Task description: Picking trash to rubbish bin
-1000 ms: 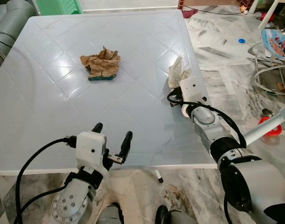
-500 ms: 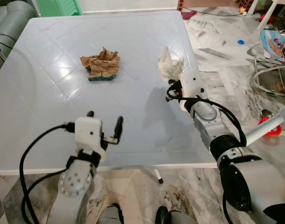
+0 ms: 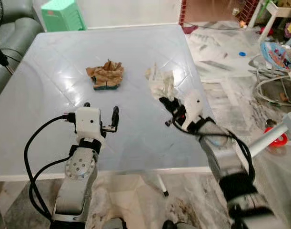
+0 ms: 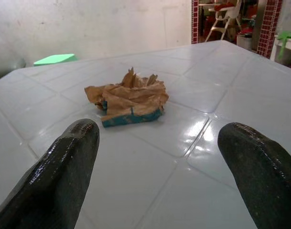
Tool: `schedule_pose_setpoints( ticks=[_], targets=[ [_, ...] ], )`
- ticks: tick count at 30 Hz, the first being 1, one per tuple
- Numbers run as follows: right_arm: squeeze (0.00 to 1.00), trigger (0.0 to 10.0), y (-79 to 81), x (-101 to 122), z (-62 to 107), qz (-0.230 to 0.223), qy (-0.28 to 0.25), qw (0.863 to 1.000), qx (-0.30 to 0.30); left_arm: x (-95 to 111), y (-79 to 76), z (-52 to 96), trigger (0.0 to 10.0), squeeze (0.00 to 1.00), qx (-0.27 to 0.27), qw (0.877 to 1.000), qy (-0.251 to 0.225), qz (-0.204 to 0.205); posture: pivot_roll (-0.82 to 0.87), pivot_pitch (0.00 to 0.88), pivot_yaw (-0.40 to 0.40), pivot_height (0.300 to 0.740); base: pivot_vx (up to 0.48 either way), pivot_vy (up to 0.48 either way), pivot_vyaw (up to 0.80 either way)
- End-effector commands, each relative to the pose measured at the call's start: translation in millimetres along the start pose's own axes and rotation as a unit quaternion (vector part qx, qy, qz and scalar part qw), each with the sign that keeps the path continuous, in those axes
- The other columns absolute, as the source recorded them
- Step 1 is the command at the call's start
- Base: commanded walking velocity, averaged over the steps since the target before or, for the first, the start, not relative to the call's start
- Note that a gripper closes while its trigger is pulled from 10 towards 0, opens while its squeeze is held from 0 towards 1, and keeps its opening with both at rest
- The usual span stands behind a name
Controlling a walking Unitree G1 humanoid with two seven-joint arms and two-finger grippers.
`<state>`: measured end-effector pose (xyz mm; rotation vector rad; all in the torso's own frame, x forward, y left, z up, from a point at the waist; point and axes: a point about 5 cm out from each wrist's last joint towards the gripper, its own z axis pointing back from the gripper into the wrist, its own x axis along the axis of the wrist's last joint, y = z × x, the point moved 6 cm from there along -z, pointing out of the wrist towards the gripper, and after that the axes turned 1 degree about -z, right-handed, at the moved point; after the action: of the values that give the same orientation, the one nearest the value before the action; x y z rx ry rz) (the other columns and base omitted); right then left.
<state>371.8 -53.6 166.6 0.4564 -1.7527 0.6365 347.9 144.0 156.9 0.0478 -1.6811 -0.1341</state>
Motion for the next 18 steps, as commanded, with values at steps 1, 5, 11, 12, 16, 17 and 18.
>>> schedule_pose_setpoints(
  ticks=[1, 5, 11, 12, 16, 17, 18],
  targets=[
    [0.00, 0.0, 1.3, 7.2, -2.5, -0.026, -0.011, 0.999, -0.031, 2.6, 6.6, -4.8, 10.0, 0.00, 0.016, 1.000, -0.008, -0.006, -0.02, 0.031, 0.010, 0.740, 0.000, 0.000, 0.00],
    [0.00, 0.0, 4.9, 9.5, -0.7, -0.069, -0.008, 0.995, -0.069, 8.4, 18.8, -14.2, 10.0, 0.00, 0.040, 0.999, -0.022, -0.005, -0.02, 0.026, 0.012, 0.740, 0.000, 0.000, 0.00],
    [0.00, 0.0, 8.4, 23.1, -4.4, -0.065, -0.014, 0.995, -0.073, 10.3, 34.4, -20.4, 10.0, 0.00, 0.066, 0.997, -0.030, -0.006, -0.02, 0.011, 0.016, 0.740, 0.000, 0.000, 0.00],
    [0.00, 0.0, 8.3, 25.3, -5.7, -0.064, -0.015, 0.995, -0.072, 10.0, 36.2, -21.7, 10.0, 0.00, 0.069, 0.997, -0.030, -0.004, -0.02, 0.007, 0.016, 0.740, 0.000, 0.000, 0.00],
    [0.00, 0.0, 8.1, 30.3, -8.5, -0.062, -0.016, 0.996, -0.069, 10.7, 41.1, -24.6, 10.0, 0.00, 0.075, 0.997, -0.032, -0.002, -0.02, 0.002, 0.013, 0.740, 0.000, 0.000, 0.00],
    [0.00, 0.0, 8.0, 32.7, -9.9, -0.061, -0.018, 0.996, -0.068, 11.9, 43.5, -25.6, 10.0, 0.00, 0.077, 0.996, -0.035, -0.002, -0.02, 0.002, 0.013, 0.740, 0.255, 0.000, 0.00],
    [0.00, 0.0, 7.9, 33.5, -10.4, -0.061, -0.019, 0.996, -0.067, 12.3, 44.2, -25.9, 10.0, 0.00, 0.078, 0.996, -0.036, -0.001, -0.02, 0.002, 0.013, 0.740, 0.266, 0.000, 0.00]
  ],
)
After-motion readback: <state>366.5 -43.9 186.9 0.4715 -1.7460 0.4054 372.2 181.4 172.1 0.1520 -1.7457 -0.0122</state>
